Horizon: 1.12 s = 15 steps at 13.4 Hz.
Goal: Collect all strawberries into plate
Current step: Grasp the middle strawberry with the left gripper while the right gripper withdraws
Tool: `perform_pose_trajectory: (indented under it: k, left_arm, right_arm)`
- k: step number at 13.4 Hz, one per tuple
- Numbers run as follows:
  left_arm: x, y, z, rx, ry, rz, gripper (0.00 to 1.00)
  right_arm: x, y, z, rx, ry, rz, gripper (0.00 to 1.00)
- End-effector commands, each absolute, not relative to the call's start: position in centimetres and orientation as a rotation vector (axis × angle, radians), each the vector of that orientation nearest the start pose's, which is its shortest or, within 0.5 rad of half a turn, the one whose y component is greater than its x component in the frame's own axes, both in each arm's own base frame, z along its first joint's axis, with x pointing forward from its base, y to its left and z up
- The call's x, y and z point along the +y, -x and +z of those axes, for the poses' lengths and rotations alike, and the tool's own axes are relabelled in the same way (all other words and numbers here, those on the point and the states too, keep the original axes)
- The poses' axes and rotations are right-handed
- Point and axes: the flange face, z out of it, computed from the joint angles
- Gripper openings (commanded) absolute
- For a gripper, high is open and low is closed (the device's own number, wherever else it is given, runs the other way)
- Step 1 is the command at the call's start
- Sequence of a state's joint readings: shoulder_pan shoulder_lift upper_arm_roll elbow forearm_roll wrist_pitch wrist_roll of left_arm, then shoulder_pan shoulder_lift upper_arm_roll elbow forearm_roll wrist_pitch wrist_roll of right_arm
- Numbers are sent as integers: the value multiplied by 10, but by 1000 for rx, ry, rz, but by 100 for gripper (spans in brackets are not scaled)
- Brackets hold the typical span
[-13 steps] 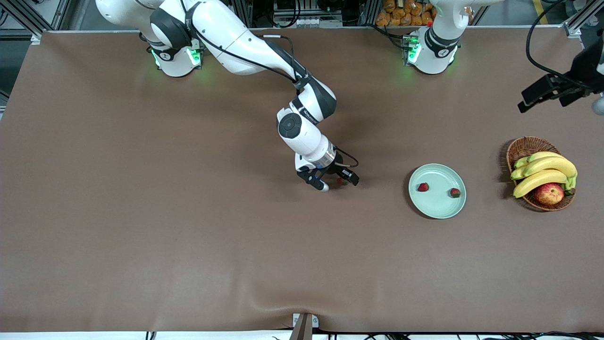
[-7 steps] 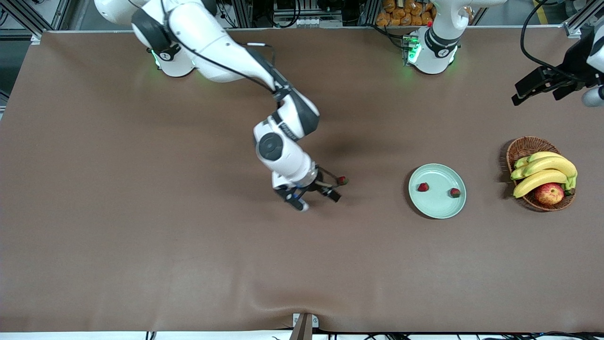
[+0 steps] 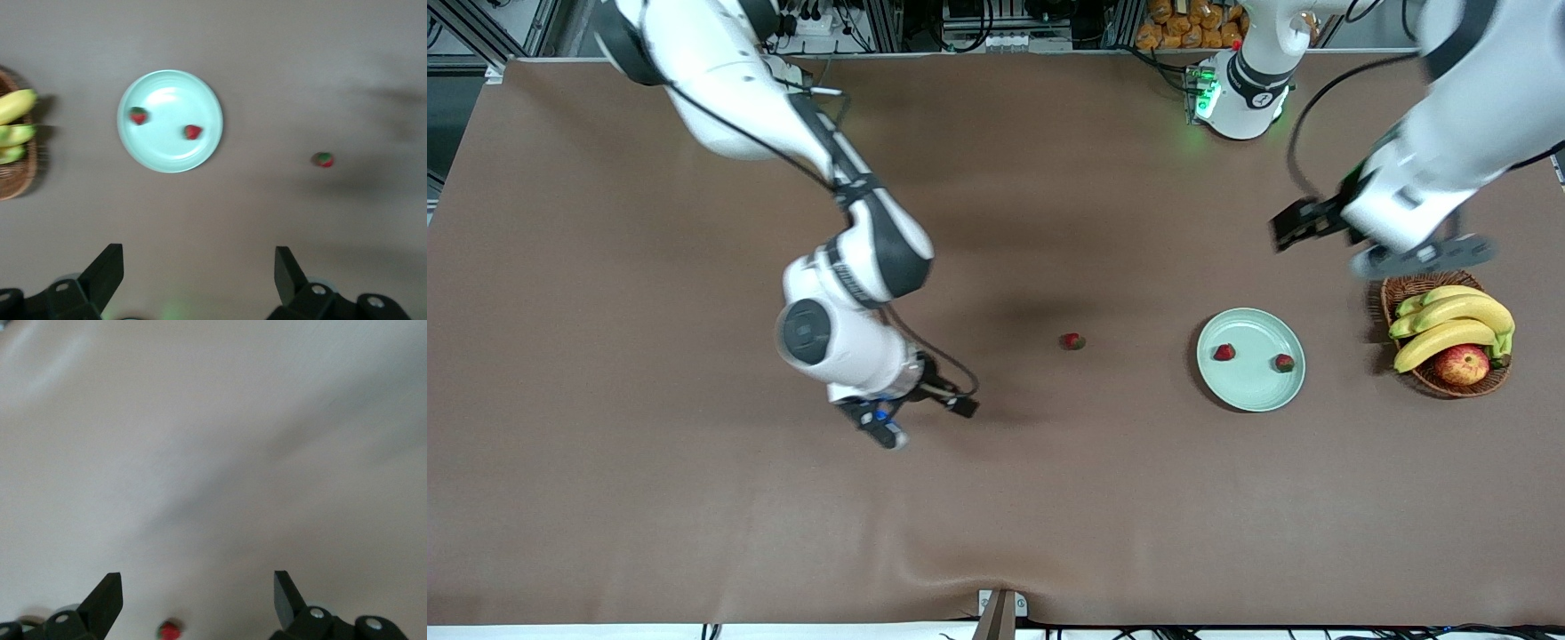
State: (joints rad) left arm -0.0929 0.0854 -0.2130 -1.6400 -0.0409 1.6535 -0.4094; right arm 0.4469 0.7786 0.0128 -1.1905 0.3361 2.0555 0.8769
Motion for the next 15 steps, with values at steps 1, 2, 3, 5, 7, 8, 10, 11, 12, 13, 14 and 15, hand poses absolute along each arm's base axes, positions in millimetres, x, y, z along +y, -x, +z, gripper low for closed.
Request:
perform_pose_trajectory:
  k: [1,2,3,5,7,8,10,11,12,13,14,15]
  left_arm:
    - [-226,-571,508,-286,3190,140,100]
    - [-247,-575,489,-352,3194,136,100]
    - [-270,-578,468,-415,3197,137,100]
    - [-310,-580,423,-506,3158,100,100]
    - [-347,-576,373,-554,3109,52,100]
    - [-362,-573,348,-611,3105,59,100]
    - [-382,-569,311,-745,3086,61,100]
    - [-388,-565,297,-780,3066,62,100]
    - [-396,-560,280,-851,3044,78,100]
    - [-408,-551,264,-919,3030,78,100]
    - [-413,-544,250,-951,3016,47,100]
    - [-413,-542,235,-958,3004,9,100]
  right_arm:
    - [276,-688,377,624,2852,192,100]
    - [252,-690,391,557,2884,187,100]
    - [222,-691,408,496,2909,180,100]
    - [160,-693,438,381,2951,167,100]
    - [112,-687,462,292,2983,191,100]
    - [94,-680,484,306,2985,200,100]
    - [51,-657,535,362,2984,195,100]
    - [35,-643,558,330,3004,176,100]
    - [25,-631,576,292,3021,169,100]
    - [12,-621,590,305,3023,159,100]
    - [3,-612,603,310,3023,134,100]
    - [3,-597,610,312,3028,140,100]
